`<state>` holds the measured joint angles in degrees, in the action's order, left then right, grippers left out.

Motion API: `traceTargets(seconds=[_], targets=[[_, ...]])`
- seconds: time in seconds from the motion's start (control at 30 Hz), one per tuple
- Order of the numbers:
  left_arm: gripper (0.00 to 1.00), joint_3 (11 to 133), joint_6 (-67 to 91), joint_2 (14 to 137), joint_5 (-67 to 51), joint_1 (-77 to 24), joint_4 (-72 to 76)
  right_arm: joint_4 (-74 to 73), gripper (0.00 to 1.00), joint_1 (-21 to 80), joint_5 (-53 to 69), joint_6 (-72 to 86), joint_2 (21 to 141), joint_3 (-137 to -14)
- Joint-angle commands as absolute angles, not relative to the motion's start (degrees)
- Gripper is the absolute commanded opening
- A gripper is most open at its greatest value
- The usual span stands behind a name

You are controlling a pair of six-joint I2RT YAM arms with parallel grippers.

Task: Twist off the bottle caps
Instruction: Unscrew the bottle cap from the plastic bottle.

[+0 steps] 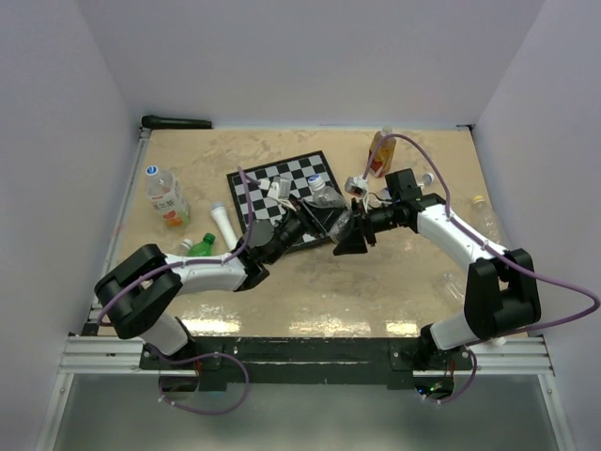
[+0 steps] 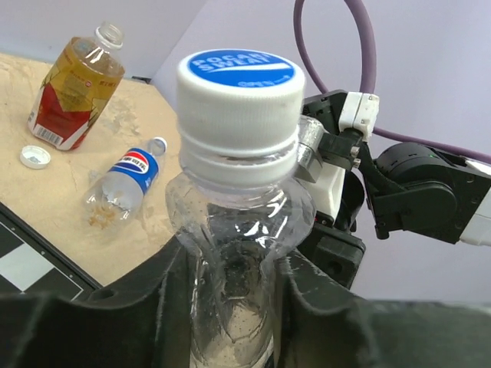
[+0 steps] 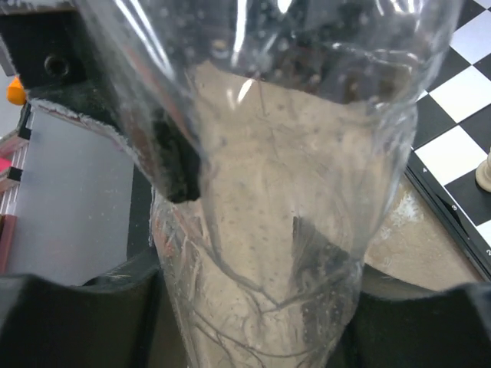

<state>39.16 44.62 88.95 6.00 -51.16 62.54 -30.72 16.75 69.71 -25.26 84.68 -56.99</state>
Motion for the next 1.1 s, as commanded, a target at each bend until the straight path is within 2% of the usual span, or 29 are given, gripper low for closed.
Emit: traceTargets(seconds=[0.0, 0.1, 0.13, 0.2, 0.27, 0.4, 0.53, 0.67, 0.77, 0.83, 0.93, 1.07], targets=[[0.15, 39.29, 40.61, 86.93, 3.35, -50.36, 64.87, -36.28, 0.51, 17.05, 73.92, -32.5, 83.93, -60.03], [0.03, 36.57, 37.8, 82.11, 0.72, -48.87, 60.57, -40.77, 0.79, 17.05, 72.52, -39.26, 84.02, -61.43], [0.02, 35.61, 37.01, 79.91, 0.27, -48.17, 58.82, -42.43, 0.85, 17.05, 71.9, -41.9, 84.02, -61.96], [0.0, 33.85, 34.47, 75.0, -3.41, -47.03, 52.15, -45.51, 0.94, 17.05, 69.88, -46.21, 83.76, -62.75], [0.0, 33.31, 30.7, 69.12, -5.7, -46.15, 44.08, -47.28, 0.98, 17.05, 68.56, -49.46, 82.71, -62.75], [0.0, 35.94, 23.75, 60.57, -10.45, -44.13, 25.88, -52.81, 0.98, 17.05, 65.57, -57.29, 81.13, -63.54], [0.0, 41.56, 15.75, 57.31, -16.33, -43.95, 8.31, -52.13, 0.98, 16.96, 62.85, -59.77, 77.44, -62.93], [0.0, 47.01, 8.89, 57.92, -20.74, -43.95, -5.86, -44.14, 0.98, 16.96, 54.09, -53.54, 70.6, -62.93], [0.0, 49.04, 4.85, 57.75, -22.76, -43.95, -10.97, -34.76, 0.98, 16.88, 47.74, -42.67, 66.89, -63.46], [0.0, 49.83, 3.17, 58.09, -24.16, -44.03, -12.65, -33.74, 0.98, 16.88, 48.41, -38.94, 66.97, -65.03], [0.0, 50.89, 2.11, 59.5, -26.45, -44.21, -13.71, -46.27, 0.98, 16.88, 57.01, -46.73, 71.35, -70.99], [0.0, 51.76, 1.58, 61.17, -27.68, -45.0, -14.41, -66.5, 0.97, 16.96, 63.1, -66.49, 79.35, -77.24]])
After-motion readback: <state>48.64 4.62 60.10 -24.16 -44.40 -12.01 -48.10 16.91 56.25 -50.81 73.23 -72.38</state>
